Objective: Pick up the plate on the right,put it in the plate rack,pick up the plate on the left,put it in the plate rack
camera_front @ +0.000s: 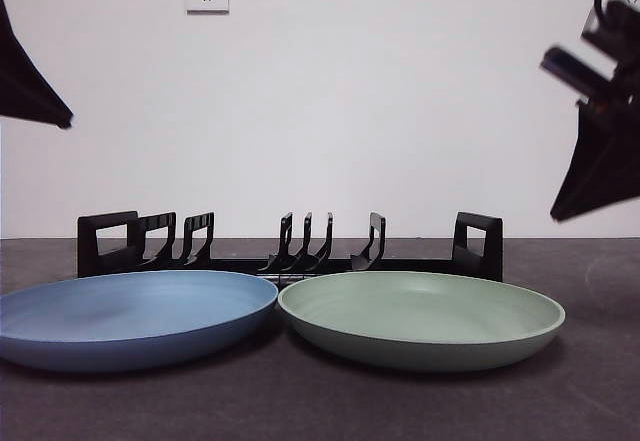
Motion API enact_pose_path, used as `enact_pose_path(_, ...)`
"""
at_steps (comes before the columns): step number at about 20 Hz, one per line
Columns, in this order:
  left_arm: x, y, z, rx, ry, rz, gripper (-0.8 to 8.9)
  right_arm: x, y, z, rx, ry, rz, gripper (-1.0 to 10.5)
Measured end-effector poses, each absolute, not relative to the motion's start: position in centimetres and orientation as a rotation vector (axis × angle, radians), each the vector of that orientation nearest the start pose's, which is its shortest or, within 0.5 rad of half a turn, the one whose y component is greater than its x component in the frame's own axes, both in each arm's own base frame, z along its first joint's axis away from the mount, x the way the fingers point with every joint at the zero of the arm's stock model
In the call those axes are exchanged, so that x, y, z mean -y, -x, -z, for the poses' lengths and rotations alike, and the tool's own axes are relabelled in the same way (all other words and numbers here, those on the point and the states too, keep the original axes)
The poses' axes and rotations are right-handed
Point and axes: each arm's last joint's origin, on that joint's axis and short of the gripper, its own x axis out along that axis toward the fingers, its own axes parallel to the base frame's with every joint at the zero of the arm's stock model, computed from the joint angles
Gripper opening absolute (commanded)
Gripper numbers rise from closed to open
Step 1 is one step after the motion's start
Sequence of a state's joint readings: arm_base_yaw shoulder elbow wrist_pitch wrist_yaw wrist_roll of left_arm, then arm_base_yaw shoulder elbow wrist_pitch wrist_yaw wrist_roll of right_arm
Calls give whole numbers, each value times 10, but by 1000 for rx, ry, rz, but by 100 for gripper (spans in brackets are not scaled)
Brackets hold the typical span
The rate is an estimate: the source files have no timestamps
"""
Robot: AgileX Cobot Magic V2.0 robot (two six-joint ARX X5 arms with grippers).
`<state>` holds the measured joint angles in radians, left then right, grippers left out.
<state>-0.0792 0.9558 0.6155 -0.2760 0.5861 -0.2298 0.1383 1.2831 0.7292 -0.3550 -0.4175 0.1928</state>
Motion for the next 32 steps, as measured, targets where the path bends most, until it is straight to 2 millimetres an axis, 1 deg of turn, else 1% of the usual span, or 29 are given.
enact_pose_path(1,34,-193,-239,-695,373,593,5,-45,-241,-200,-977,-296,-429,171)
enact_pose_path(2,36,-193,-239,-697,368,603,47,-45,-242,-198,-986,-293,-429,209)
enact_pose_path(3,37,-193,-239,-694,364,613,154,-46,-243,-195,-995,-289,-429,221)
enact_pose_path(4,39,-193,-240,-685,360,621,212,-46,-244,-194,-998,-287,-430,221)
enact_pose_path(5,40,-193,-241,-674,358,627,227,-46,-245,-192,-998,-285,-431,220)
enact_pose_path(8,44,-195,-246,-641,359,647,227,-51,-250,-186,-1004,-276,-448,218)
enact_pose_path(10,48,-196,-252,-630,352,655,227,-56,-253,-176,-1040,-270,-457,218)
enact_pose_path(14,59,-198,-278,-562,316,686,227,-68,-261,-152,-1108,-256,-477,203)
enact_pose_path(16,65,-197,-284,-548,300,688,227,-70,-264,-143,-1131,-256,-481,101)
enact_pose_path(18,69,-196,-285,-545,287,690,226,-70,-266,-140,-1138,-257,-478,5)
enact_pose_path(19,71,-195,-285,-551,281,691,226,-70,-266,-140,-1140,-257,-474,-13)
enact_pose_path(23,77,-193,-283,-573,265,711,226,-70,-266,-141,-1142,-279,-466,-12)
enact_pose_path(26,82,-190,-283,-568,232,746,226,-70,-265,-147,-1130,-290,-438,-12)
enact_pose_path(29,90,-187,-283,-555,178,797,226,-69,-261,-159,-1096,-283,-419,-12)
enact_pose_path(32,102,-181,-283,-526,82,875,226,-67,-255,-177,-1036,-274,-415,-13)
